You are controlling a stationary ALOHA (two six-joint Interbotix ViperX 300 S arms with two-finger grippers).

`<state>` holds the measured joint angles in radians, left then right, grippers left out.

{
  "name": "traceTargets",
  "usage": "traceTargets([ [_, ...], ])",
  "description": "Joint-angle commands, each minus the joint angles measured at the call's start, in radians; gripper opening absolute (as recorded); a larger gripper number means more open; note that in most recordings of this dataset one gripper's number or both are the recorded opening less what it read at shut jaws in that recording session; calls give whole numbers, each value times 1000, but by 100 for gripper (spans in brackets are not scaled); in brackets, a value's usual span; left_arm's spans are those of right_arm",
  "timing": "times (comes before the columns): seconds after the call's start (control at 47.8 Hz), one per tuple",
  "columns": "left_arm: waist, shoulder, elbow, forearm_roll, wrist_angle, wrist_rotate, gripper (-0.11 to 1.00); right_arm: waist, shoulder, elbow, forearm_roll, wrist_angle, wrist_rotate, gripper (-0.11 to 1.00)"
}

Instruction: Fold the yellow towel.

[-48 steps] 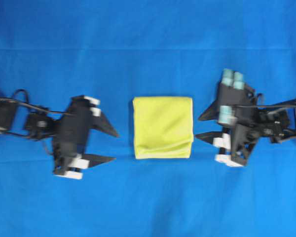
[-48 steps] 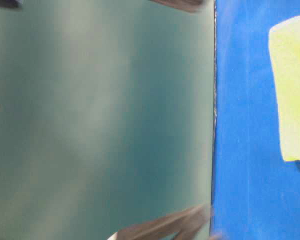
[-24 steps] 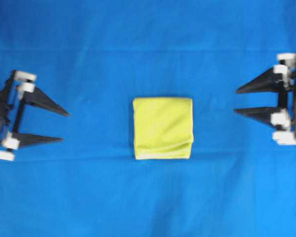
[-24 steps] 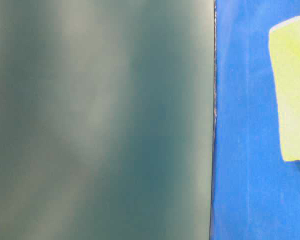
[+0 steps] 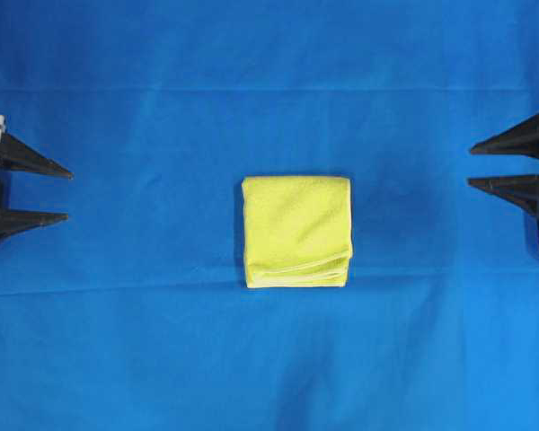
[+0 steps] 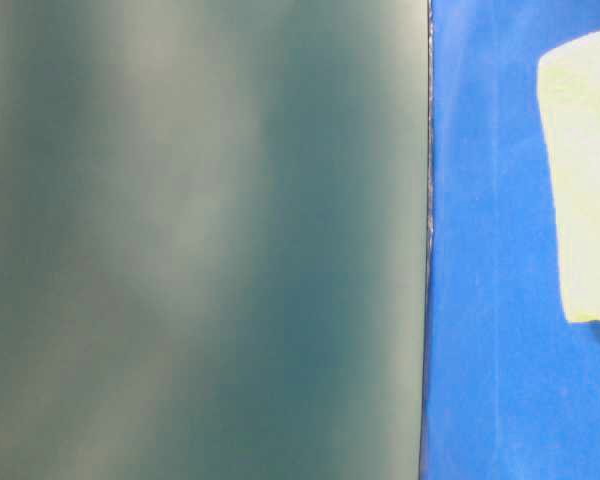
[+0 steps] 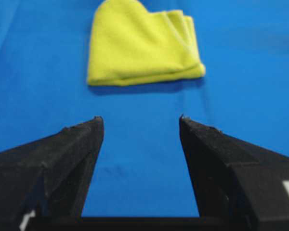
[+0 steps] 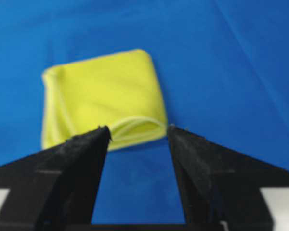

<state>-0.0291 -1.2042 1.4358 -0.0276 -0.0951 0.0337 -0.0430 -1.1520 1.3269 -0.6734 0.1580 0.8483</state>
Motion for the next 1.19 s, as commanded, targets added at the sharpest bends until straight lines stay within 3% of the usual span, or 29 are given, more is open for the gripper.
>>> traceTargets([
  [0.0,17,-2,-6,-2,-17,-6,61,-31,14,-2,5,-37,0,56],
  [1.171,18,17,2,-6,-25,-23,61,-31,52,12,6,-64,0,56],
])
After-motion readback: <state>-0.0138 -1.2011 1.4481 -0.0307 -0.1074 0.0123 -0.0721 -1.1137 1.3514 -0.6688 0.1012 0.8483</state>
